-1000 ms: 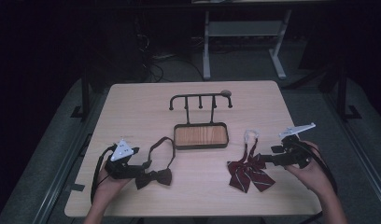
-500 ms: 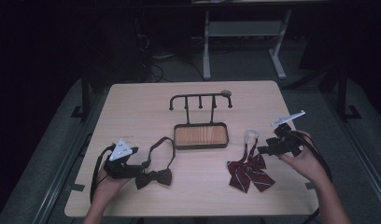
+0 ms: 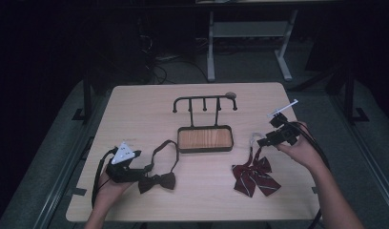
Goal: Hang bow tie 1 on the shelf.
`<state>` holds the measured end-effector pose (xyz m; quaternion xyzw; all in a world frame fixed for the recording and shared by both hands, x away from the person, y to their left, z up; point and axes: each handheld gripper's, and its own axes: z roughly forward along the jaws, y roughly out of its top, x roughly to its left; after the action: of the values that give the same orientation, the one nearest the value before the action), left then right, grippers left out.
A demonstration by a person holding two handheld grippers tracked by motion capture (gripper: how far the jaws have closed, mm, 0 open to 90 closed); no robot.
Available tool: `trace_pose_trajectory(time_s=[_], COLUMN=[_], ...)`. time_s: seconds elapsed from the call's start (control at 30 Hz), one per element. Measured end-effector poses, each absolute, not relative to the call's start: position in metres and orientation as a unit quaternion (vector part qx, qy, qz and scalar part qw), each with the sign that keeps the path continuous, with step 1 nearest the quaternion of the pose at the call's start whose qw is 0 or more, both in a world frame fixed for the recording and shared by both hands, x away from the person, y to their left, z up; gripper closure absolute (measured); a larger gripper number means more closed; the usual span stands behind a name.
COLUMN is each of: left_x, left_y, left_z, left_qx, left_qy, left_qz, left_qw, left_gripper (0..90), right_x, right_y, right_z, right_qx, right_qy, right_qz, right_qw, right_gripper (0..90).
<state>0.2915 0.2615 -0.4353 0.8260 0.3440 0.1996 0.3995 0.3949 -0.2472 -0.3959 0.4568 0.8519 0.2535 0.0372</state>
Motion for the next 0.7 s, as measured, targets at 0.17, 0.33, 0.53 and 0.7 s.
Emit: trace_pose_trajectory(time_s=[0.17,0.33,0.53,0.7], left_x=[0.292,0.292,0.292,0.292], left_y=[0.262,0.262,0.262,0.262], left_z=[-0.435,-0.435,-0.436,-0.436], left_qx=[0.828,0.828,0.827,0.829], left_qy=[0.342,0.342,0.344,0.34], left_qz=[0.199,0.199,0.199,0.2], left_qw=[0.397,0.397,0.399,0.396], left_gripper=[28.7,28.8,28.8,28.7], right_x=[0.41,0.42,0.427,0.43], right_y=[-0.245,-0.242,-0.241,-0.24], right_z=[-0.405,-0.416,-0.422,-0.428], right_qx=[0.488,0.508,0.525,0.531], right_qy=[0.841,0.836,0.83,0.828], right_qz=[0.232,0.204,0.188,0.175], right_qw=[0.033,0.036,0.035,0.034], right_gripper=[46.8,48.5,51.7,53.9])
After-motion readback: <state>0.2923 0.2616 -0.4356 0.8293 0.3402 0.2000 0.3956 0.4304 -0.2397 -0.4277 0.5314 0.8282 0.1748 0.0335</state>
